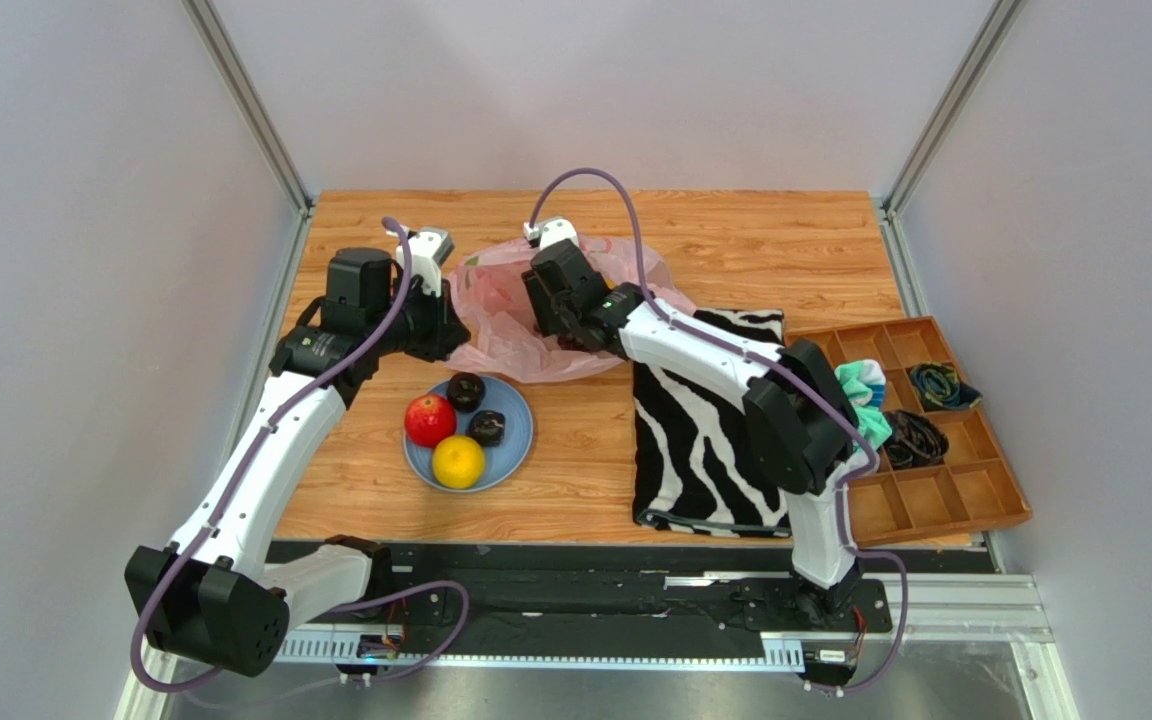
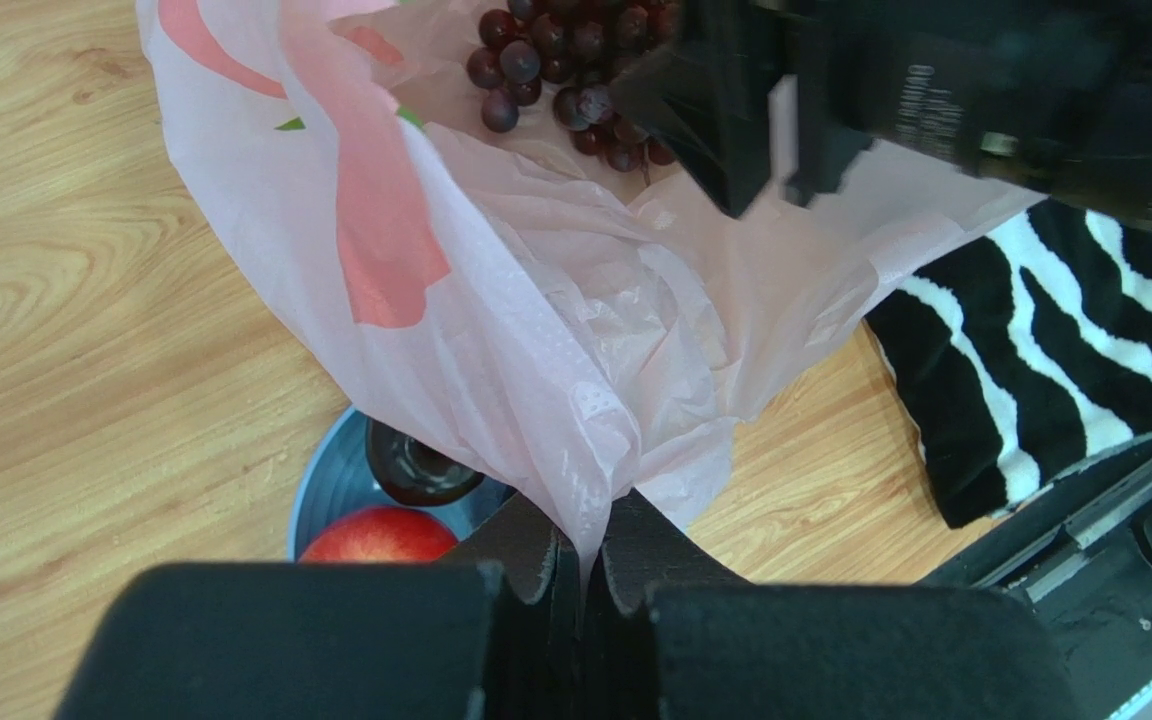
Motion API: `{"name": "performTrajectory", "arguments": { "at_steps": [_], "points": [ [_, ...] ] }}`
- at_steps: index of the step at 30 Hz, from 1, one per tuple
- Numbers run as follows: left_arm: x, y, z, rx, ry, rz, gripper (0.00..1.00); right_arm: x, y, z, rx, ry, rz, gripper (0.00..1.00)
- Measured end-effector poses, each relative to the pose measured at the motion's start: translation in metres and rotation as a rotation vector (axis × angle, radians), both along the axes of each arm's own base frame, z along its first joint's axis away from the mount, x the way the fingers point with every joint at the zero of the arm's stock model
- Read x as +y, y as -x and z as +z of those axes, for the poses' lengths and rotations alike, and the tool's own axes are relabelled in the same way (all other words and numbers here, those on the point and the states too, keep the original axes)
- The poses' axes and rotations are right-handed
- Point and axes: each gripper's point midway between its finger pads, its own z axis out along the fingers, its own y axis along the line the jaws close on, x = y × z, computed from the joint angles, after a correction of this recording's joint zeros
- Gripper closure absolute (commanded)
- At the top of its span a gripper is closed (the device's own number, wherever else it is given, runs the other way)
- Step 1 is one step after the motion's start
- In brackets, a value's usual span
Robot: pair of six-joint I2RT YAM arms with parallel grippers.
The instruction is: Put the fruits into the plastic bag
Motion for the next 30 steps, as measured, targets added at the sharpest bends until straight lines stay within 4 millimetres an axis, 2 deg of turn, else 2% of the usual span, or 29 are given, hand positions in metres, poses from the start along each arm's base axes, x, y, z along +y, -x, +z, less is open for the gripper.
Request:
{"name": "performTrajectory", "arguments": {
  "at_steps": [4, 8, 11, 13, 16, 21, 24, 27, 30],
  "points": [
    [0.0, 0.0, 0.0, 0.0, 0.0, 0.0, 1.0, 0.005, 0.022, 0.036, -0.011, -0.109, 0.089, 0.5],
    [0.0, 0.0, 0.0, 0.0, 0.0, 0.0, 1.0, 0.012, 0.05, 0.096, -0.073, -0.254, 0.2, 0.5],
    [0.0, 0.0, 0.0, 0.002, 0.002, 0.002, 1.0, 0.021, 0.072, 0.132, -0.128, -0.333, 0.272, 0.51],
    [0.0, 0.0, 0.0, 0.002, 0.003, 0.002, 1.0, 0.032, 0.091, 0.144, -0.145, -0.371, 0.329, 0.52],
    [0.0, 0.0, 0.0, 0.002, 0.004, 0.003, 1.0, 0.048, 0.123, 0.136, -0.118, -0.393, 0.415, 0.53],
    [0.0, 0.0, 0.0, 0.004, 0.004, 0.004, 1.0, 0.069, 0.181, 0.095, -0.005, -0.389, 0.521, 0.53],
    [0.0, 0.0, 0.0, 0.004, 0.004, 0.004, 1.0, 0.076, 0.208, 0.076, 0.071, -0.41, 0.555, 0.52],
    [0.0, 0.0, 0.0, 0.004, 0.004, 0.004, 1.0, 0.077, 0.216, 0.065, 0.126, -0.439, 0.542, 0.52],
    [0.0, 0.0, 0.0, 0.003, 0.004, 0.004, 1.0, 0.079, 0.213, 0.059, 0.161, -0.47, 0.507, 0.54]
  ]
}}
